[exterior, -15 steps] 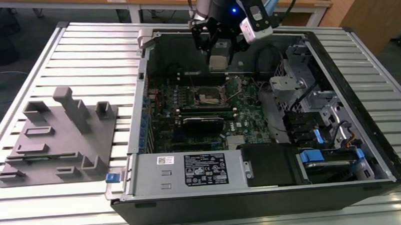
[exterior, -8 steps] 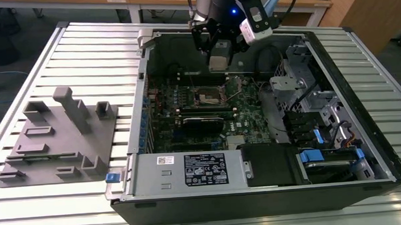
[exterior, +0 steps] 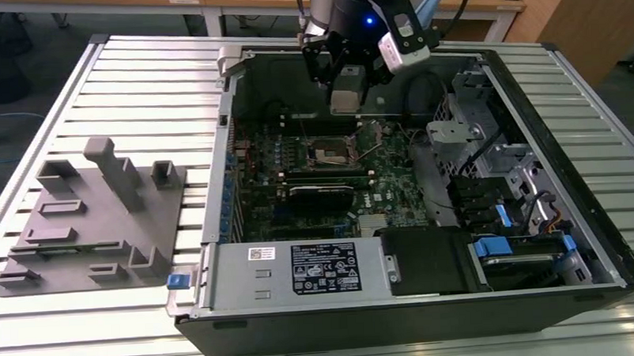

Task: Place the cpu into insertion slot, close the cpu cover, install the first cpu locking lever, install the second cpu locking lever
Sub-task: 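Place the cpu into insertion slot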

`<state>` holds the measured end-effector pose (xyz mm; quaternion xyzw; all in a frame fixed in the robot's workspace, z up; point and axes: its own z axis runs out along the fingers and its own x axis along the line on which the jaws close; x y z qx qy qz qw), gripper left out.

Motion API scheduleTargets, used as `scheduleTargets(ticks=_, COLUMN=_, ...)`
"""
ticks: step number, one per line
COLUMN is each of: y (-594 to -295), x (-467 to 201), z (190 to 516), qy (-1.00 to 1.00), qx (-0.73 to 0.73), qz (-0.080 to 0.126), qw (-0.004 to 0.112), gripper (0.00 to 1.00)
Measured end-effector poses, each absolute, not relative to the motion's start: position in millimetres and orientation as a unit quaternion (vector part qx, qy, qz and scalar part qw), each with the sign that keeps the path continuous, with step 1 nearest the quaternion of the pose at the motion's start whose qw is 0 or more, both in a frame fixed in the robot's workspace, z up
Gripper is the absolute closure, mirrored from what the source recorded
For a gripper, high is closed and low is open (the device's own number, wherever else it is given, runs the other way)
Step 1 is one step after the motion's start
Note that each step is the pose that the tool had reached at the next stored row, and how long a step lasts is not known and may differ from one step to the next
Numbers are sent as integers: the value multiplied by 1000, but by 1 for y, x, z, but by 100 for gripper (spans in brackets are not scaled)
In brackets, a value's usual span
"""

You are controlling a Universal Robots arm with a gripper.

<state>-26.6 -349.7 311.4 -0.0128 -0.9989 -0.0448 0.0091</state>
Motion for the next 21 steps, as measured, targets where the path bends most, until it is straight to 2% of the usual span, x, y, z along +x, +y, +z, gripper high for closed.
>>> scheduleTargets(ticks=21, y=-350, x=-27, z=303, qy=-999, qx=-13, qz=-45, qw=9, gripper=46)
